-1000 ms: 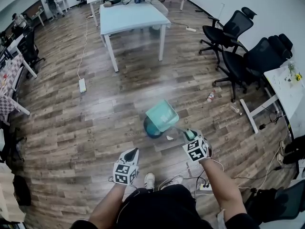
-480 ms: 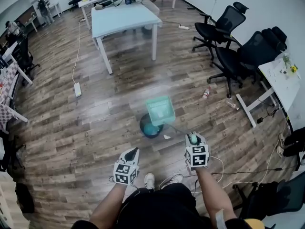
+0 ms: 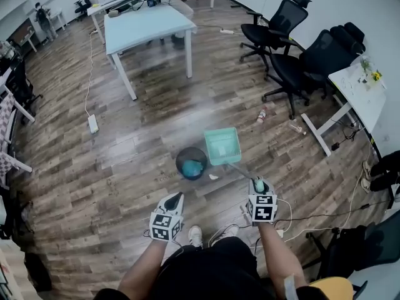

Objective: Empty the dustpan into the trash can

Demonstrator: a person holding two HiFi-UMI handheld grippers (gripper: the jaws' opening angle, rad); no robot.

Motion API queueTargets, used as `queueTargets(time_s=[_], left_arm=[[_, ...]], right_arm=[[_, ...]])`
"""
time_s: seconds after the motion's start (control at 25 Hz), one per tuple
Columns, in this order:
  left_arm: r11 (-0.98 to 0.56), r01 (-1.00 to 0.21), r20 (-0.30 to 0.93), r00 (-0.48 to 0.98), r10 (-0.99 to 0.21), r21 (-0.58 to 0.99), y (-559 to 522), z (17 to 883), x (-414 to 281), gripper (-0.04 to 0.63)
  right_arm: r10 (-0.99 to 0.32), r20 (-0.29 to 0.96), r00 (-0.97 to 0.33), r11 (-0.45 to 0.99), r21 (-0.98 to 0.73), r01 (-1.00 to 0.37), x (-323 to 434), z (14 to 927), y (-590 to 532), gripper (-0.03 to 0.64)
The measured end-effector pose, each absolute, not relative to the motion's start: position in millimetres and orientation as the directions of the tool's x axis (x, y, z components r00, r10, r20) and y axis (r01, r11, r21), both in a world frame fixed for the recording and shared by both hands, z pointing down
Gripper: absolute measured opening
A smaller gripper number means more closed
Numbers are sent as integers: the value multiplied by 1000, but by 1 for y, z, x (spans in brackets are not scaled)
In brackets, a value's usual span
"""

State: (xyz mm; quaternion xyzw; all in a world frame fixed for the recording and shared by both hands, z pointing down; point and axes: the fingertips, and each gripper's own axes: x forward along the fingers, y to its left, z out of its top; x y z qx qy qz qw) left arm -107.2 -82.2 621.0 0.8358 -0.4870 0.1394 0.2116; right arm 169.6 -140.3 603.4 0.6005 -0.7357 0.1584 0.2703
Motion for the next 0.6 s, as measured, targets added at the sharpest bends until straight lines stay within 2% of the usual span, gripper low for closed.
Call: queueTargets(time_s=[0.6], left_arm=[[-472, -854, 462, 517, -720, 220, -86, 628, -85, 12]], right_arm=[[-698, 715, -46, 132, 64, -989, 204, 676, -107, 100]])
